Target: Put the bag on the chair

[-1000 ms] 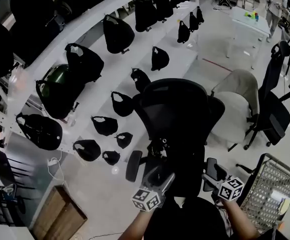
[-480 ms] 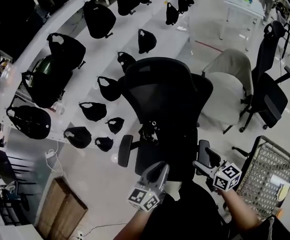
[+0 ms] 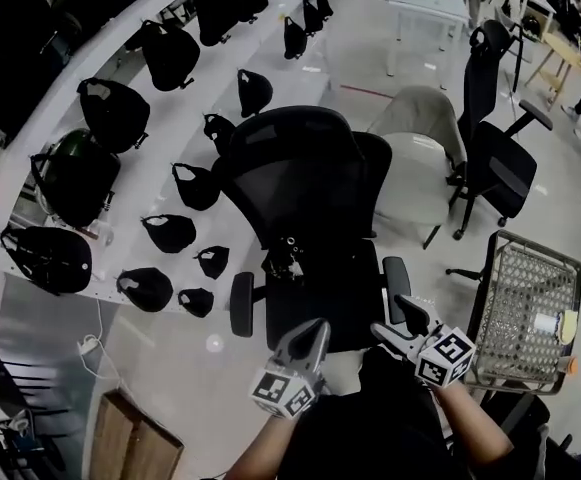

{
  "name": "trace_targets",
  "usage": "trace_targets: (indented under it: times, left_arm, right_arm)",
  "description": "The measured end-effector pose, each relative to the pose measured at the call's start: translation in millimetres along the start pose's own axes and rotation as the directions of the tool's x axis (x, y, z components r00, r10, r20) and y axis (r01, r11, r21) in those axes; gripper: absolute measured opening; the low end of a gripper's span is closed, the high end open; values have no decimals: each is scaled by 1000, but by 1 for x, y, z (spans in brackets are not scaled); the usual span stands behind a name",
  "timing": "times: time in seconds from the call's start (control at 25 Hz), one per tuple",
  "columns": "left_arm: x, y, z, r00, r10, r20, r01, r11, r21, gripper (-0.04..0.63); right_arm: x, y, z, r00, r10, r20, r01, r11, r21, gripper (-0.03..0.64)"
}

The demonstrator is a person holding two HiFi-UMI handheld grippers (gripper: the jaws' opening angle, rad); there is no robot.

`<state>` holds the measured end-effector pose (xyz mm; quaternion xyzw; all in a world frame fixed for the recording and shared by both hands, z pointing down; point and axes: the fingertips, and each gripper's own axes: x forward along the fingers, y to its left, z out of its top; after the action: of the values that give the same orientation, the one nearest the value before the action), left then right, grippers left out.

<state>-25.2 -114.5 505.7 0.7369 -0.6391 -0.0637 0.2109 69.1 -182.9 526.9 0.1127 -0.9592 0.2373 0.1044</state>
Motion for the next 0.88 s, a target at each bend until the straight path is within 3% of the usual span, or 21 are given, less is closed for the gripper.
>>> trace_targets:
  times: [0.28,0.6,0.76,0.88]
  left_arm:
    - [-93,15,18,998,13,60,-15,999,33,12]
    - [-186,8,14,998,-6,59,-1,994,113,12]
    - [-223,9,15,998,-1,67,-5,996,92,12]
    - [-239,10,23,996,10,87,-20,994,107,12]
  right_arm:
    - [-2,94,-42,997,-61,-43,59,997,-43,257]
    - [-21,190,-54,987,-129,98,138,987,-85,6]
    - [-24,215,-60,980,-180,89,190,975,-117,0]
    - [-23,229,-54,980,-173,99,188,969,-159,0]
